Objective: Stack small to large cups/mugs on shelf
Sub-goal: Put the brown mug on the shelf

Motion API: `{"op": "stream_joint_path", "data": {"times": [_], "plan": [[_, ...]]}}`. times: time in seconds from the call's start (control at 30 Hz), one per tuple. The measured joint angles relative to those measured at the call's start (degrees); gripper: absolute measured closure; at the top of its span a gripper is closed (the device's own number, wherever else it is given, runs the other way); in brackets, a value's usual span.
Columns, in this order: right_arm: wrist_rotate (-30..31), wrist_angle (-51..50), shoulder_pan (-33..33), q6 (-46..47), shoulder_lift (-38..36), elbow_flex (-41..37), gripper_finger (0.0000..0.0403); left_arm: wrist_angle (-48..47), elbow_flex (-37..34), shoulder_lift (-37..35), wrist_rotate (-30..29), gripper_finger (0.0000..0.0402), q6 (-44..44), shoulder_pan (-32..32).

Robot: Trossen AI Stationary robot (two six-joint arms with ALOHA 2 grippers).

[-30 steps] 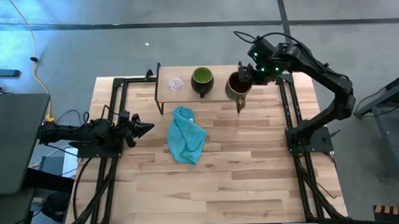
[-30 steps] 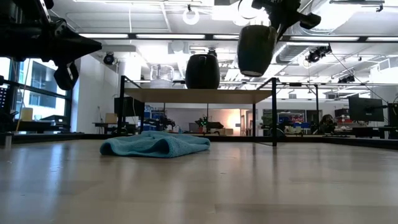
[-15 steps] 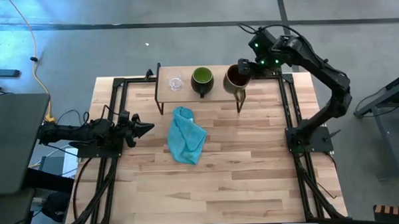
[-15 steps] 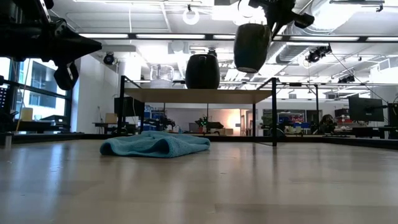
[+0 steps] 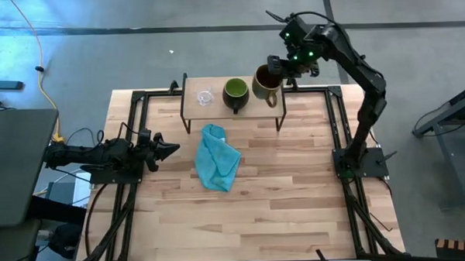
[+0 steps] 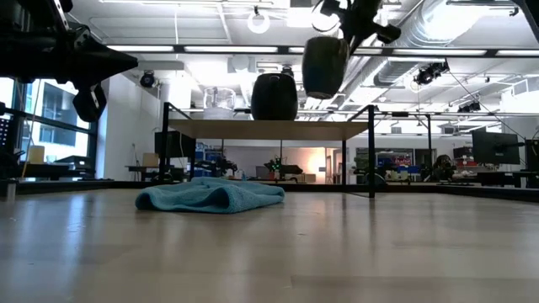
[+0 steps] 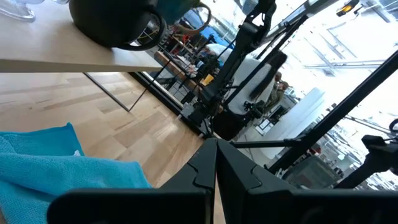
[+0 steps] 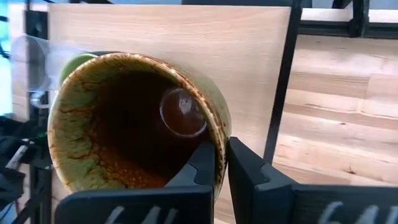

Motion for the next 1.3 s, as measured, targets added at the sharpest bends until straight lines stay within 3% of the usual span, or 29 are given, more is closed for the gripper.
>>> {"op": "stream_joint_path", "data": {"times": [1.3], "plan": [[1.16,0.24,-1.86,-2.05,0.11,-2.56,0.0403,0.0,0.0,-0.01,-0.09,0.0401,0.01,-0.01]]}}
